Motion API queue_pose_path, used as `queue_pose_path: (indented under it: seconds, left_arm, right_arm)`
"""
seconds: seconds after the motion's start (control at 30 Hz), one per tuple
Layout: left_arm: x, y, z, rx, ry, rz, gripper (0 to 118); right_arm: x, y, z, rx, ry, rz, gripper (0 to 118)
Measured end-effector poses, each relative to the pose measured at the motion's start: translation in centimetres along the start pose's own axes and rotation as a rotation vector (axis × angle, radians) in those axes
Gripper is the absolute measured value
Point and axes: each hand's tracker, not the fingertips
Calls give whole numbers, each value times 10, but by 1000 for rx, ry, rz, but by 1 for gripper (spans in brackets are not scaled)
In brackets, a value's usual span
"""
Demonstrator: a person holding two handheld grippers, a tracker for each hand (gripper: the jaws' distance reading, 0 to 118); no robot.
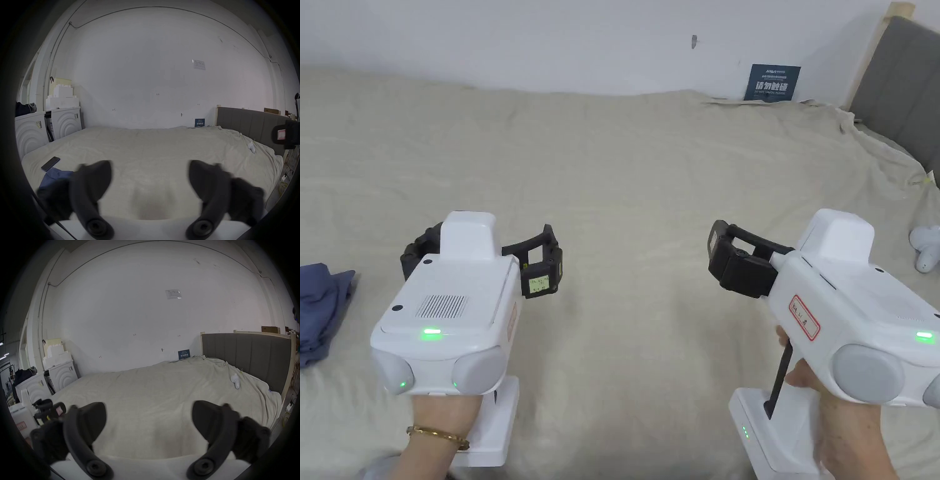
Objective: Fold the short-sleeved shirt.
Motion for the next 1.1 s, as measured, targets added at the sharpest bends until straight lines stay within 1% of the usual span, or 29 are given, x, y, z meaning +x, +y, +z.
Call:
queue_pose_path:
  seconds: [0.03,0.07,0.13,0.17,0.23,0.3,0.37,0.43,0.5,0.53,0.63,0.7,0.73,0.77,0.83,0.93,1.03,1.1]
  left_arm:
    - [0,1,2,10,0,1,110]
    - [1,2,2,6,3,-1,111]
    - [2,6,1,-21,-6,12,113]
    - [1,8,1,-36,-9,31,118]
    - [2,10,3,-39,-1,53,118]
    - [3,11,5,-41,9,60,118]
    - [3,11,8,-41,13,55,118]
    - [3,10,8,-48,17,41,118]
    - [2,6,7,-56,16,31,118]
    - [2,5,7,-65,15,29,118]
    - [2,-2,8,-79,7,23,118]
    - [2,-5,7,-87,13,16,118]
    - [2,-7,7,-90,14,13,118]
    - [1,-8,8,-91,14,11,118]
    - [0,-10,7,-94,14,9,118]
    - [-1,-13,5,-100,18,3,118]
    - [-4,-15,2,-108,19,15,118]
    - [-6,-17,-3,-122,24,29,118]
  right_arm:
    - [0,4,1,0,9,-3,111]
    - [-1,8,0,-17,27,-24,111]
    - [-1,18,-2,-102,64,-99,111]
    - [-1,22,-3,-135,64,-129,111]
    - [-5,30,-5,-196,24,-159,111]
    - [-12,40,-3,-254,-22,-162,111]
    - [-19,46,-1,-316,-96,-176,111]
    - [-25,51,-1,-400,-139,-149,111]
    - [-29,53,-2,-438,-163,-134,111]
    - [-32,53,0,-425,-159,-141,111]
    - [-36,50,3,-406,-149,-126,111]
    - [-39,49,1,-425,-161,-108,111]
    - [-39,49,-1,-432,-159,-111,111]
    - [-37,48,-2,-443,-149,-123,111]
    - [-35,48,-4,-473,-127,-172,111]
    - [-30,48,-11,-492,-178,-211,111]
    - [-32,48,-9,-431,-191,-179,111]
    - [-31,45,-11,-428,-175,-163,111]
